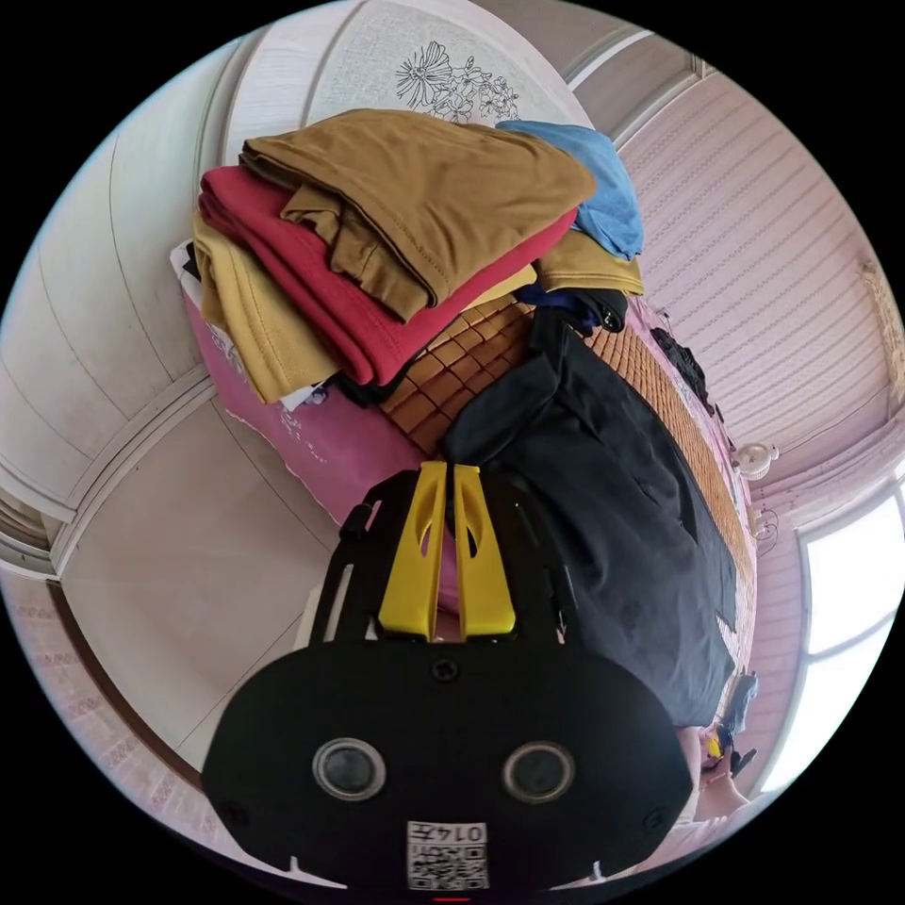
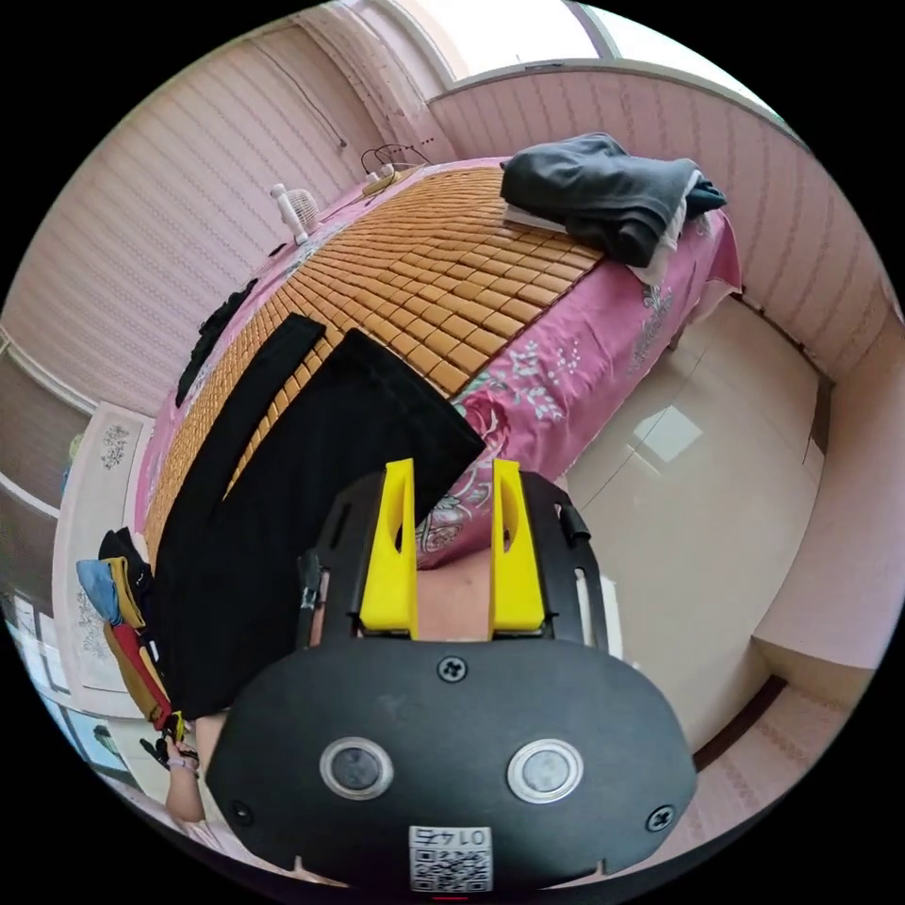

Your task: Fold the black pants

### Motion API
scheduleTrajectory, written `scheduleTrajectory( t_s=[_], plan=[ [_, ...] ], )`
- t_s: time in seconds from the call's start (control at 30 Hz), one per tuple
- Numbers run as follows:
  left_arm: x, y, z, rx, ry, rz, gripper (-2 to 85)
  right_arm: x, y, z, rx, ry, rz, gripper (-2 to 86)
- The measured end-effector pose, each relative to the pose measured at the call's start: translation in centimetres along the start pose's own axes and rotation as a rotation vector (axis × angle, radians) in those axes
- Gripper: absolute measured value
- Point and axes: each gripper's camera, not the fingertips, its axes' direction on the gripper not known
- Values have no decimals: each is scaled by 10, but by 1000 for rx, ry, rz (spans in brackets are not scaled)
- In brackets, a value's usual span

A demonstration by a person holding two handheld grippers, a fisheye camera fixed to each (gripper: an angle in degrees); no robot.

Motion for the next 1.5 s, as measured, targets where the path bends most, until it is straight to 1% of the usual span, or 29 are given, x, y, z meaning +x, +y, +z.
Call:
scheduleTrajectory(
  t_s=[0.07, 0.13, 0.17, 0.2, 0.27, 0.4, 0.5, 0.6, 0.67, 0.77, 0.87, 0.93, 0.97, 1.03, 1.07, 1.13, 1.2, 1.27, 1.3, 1.4, 1.5],
  plan=[
    [-5, -4, -3, -17, 7, 2, -10, 16, 1, 0, -7, -45, 70, 127],
    [-8, -7, -7, -25, 9, 3, -10, 34, 3, 1, 1, -136, 147, 122],
    [-9, -8, -9, -29, 7, 8, -10, 36, 3, 1, 6, -163, 151, 120],
    [-9, -9, -10, -31, 4, 11, -10, 39, 3, 2, 16, -206, 143, 116],
    [-8, -12, -12, -39, -12, 32, -10, 39, 1, 4, 18, -219, 111, 106],
    [-5, -15, -14, -55, -48, 84, -10, 36, -3, 9, -43, -292, 90, 42],
    [1, -18, -19, -57, -70, 115, -10, 34, 0, -5, -9, -339, 66, 20],
    [5, -22, -31, -38, -38, 131, -10, 29, 0, -24, 28, -359, 44, 12],
    [9, -25, -45, -13, 13, 177, -10, 18, -3, -37, 60, -353, -4, 10],
    [23, -33, -66, 28, 43, 250, -10, -17, -16, -54, 108, -355, -141, 9],
    [44, -50, -83, 74, 75, 294, -10, -73, -41, -63, 141, -320, -307, 9],
    [61, -65, -89, 105, 94, 316, -10, -130, -68, -59, 167, -279, -456, 10],
    [74, -78, -89, 127, 112, 328, -9, -145, -76, -56, 169, -271, -487, 11],
    [97, -103, -86, 155, 145, 343, -9, -206, -111, -36, 179, -250, -555, 14],
    [116, -121, -81, 175, 157, 353, -8, -221, -120, -30, 182, -247, -554, 16],
    [146, -145, -68, 201, 154, 355, -5, -272, -153, 2, 182, -260, -450, 27],
    [170, -164, -46, 207, 141, 304, 3, -298, -163, 28, 186, -248, -362, 46],
    [187, -178, -19, 185, 73, 169, 51, -320, -161, 52, 159, -170, -313, 80],
    [191, -180, -15, 184, 55, 148, 59, -331, -155, 68, 102, -108, -341, 104],
    [211, -177, -10, 210, 19, 170, 70, -345, -130, 100, 35, 40, -464, 107],
    [237, -160, 4, 117, 37, 314, 61, -345, -101, 129, -39, 151, -560, 85]
  ],
)
